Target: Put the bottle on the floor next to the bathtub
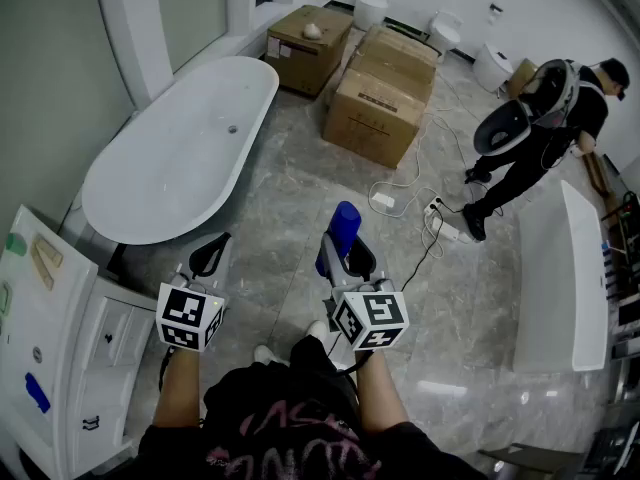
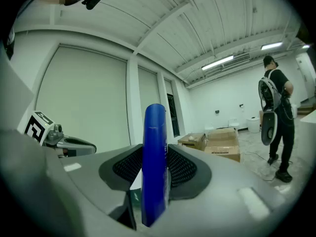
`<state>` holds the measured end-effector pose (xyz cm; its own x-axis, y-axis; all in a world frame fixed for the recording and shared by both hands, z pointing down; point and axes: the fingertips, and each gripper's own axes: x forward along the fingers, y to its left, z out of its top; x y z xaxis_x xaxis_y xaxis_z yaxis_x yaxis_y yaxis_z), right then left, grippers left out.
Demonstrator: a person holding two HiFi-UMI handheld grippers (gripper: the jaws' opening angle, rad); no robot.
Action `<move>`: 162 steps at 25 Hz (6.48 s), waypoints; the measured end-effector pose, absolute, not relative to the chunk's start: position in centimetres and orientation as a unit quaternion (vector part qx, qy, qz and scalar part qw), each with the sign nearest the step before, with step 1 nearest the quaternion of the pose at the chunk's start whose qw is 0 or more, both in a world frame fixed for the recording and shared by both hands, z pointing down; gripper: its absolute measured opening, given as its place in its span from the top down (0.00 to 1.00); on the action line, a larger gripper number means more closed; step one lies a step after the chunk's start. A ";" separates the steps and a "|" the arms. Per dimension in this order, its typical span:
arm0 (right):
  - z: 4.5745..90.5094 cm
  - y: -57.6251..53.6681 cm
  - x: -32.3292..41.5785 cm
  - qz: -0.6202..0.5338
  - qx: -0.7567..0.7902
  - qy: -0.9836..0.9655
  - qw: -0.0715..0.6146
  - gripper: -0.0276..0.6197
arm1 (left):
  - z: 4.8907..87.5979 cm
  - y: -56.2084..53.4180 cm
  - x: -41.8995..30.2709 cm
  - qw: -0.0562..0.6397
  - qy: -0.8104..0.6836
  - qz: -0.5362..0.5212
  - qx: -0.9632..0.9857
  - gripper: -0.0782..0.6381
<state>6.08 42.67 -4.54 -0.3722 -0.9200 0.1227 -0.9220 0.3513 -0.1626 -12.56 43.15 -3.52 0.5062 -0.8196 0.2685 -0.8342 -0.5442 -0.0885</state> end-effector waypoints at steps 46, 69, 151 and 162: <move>-3.3 35.7 4.9 0.113 0.550 -0.827 -0.007 0.68 | -1.4 37.0 -13.6 0.034 -0.472 0.157 0.867 0.89; 0.3 21.9 8.6 0.155 0.530 -0.834 0.004 0.68 | 2.0 24.2 -9.9 0.077 -0.487 0.180 0.851 0.89; -1.1 -4.5 6.6 0.140 0.511 -0.848 0.006 0.68 | 0.3 -2.2 -10.3 0.073 -0.496 0.149 0.852 0.89; 1.5 -9.9 9.0 0.152 0.496 -0.854 0.026 0.68 | 1.8 -8.4 -6.7 0.092 -0.504 0.139 0.847 0.89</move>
<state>9.03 -9.93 1.54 -0.5058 -0.8401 0.1958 -0.8561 0.4610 -0.2337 -6.73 -8.37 1.82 0.4523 -0.8291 0.3286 -0.8803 -0.4741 0.0154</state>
